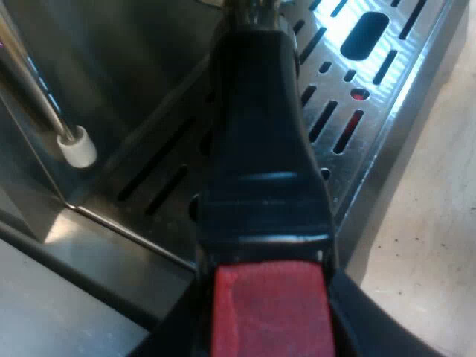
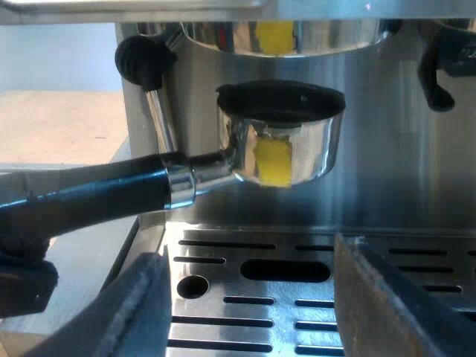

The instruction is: Put the handle in the coffee machine

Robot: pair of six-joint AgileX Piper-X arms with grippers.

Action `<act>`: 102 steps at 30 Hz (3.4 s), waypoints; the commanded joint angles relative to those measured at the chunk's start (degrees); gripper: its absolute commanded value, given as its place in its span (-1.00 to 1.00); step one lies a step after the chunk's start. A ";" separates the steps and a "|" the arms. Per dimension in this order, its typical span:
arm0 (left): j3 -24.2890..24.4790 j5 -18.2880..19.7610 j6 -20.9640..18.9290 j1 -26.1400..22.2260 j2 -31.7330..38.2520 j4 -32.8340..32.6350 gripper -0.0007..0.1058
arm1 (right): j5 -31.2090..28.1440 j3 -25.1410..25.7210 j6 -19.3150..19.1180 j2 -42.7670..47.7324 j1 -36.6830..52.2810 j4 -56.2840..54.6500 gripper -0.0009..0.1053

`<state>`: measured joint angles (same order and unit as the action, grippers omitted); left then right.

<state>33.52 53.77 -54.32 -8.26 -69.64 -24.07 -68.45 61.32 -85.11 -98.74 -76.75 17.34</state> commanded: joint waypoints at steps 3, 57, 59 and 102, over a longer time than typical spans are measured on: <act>0.79 3.85 0.26 0.06 0.54 2.42 -0.98 | -0.07 0.13 -0.67 0.04 0.26 0.65 -0.02; 0.79 10.20 -10.35 1.43 5.50 12.00 -0.98 | -0.41 0.13 -1.78 0.04 -0.14 0.38 -0.02; 0.79 10.76 -10.34 1.43 5.81 12.01 -0.98 | -0.92 0.13 -3.04 0.04 -0.14 0.38 -0.02; 2.47 14.24 -10.60 -2.12 10.16 13.24 -0.98 | 24.10 -5.33 -11.42 -5.62 16.55 21.10 -0.62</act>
<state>33.24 58.28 -64.75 -9.28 -62.18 -16.63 -44.76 56.23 -94.33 -103.12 -60.28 34.34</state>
